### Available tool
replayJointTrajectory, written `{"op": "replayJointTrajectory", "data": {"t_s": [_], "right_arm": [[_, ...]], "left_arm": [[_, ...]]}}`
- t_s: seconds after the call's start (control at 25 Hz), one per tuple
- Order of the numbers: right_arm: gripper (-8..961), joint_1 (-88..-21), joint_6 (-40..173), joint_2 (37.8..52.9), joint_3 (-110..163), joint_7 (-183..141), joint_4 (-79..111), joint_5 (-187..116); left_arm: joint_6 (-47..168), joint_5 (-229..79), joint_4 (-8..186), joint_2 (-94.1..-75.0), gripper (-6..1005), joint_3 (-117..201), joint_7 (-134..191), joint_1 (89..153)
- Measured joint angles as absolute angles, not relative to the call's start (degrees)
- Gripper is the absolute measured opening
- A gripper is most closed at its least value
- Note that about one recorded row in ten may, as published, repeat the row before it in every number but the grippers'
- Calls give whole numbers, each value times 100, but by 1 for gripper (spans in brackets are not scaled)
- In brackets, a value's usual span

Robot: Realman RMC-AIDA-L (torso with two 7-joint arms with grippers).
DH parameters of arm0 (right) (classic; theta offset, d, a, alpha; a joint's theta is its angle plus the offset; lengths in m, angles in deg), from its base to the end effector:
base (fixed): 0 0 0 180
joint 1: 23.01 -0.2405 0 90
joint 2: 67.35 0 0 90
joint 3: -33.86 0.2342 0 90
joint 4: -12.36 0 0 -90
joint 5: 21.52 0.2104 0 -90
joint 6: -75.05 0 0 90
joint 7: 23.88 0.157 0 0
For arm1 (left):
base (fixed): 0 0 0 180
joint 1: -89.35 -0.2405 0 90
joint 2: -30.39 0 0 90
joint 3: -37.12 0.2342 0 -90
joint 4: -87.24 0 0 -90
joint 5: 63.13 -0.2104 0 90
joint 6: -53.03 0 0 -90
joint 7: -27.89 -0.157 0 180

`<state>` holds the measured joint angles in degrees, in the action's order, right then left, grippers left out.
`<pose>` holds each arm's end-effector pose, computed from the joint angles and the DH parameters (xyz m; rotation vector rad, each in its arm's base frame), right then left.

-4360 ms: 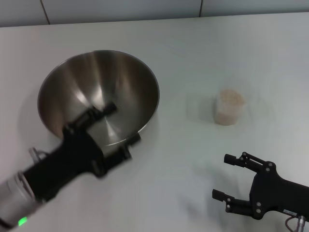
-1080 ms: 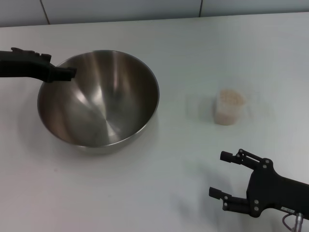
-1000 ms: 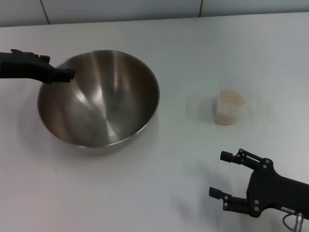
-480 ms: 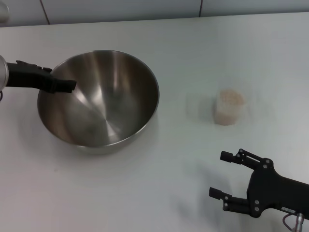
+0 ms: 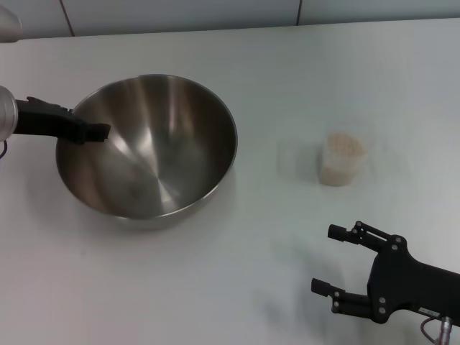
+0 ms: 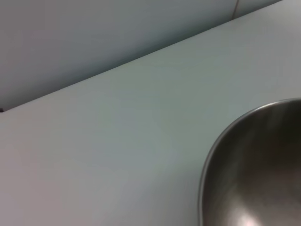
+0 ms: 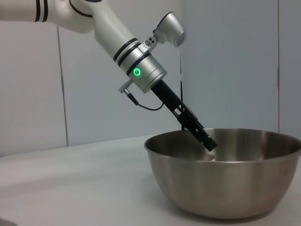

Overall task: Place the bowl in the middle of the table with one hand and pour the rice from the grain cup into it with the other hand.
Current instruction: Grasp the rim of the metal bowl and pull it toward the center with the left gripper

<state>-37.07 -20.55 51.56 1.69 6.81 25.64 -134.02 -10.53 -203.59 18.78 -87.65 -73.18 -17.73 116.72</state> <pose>0.3024 0.1944 -0.0483 -2.5583 0.3018 0.8702 -0.2307 0.3877 0.0282 -2.3320 -0.9078 0.0829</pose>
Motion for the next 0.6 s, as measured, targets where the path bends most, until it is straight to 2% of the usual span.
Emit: {"op": "replayJointTrajectory", "data": {"t_s": [0.16,0.6], "right_arm": [[829,-3707,-2056,5156,169,684,2564,-13402],[829,-3707,-2051,5156,169,688,2557,-13402]], "left_arm": [[-1048,-20439,1960,-8758,510,-7380,-1772,11751],[-1068,-20398,2068,-8764,269,-7406,-1803,11856]]}}
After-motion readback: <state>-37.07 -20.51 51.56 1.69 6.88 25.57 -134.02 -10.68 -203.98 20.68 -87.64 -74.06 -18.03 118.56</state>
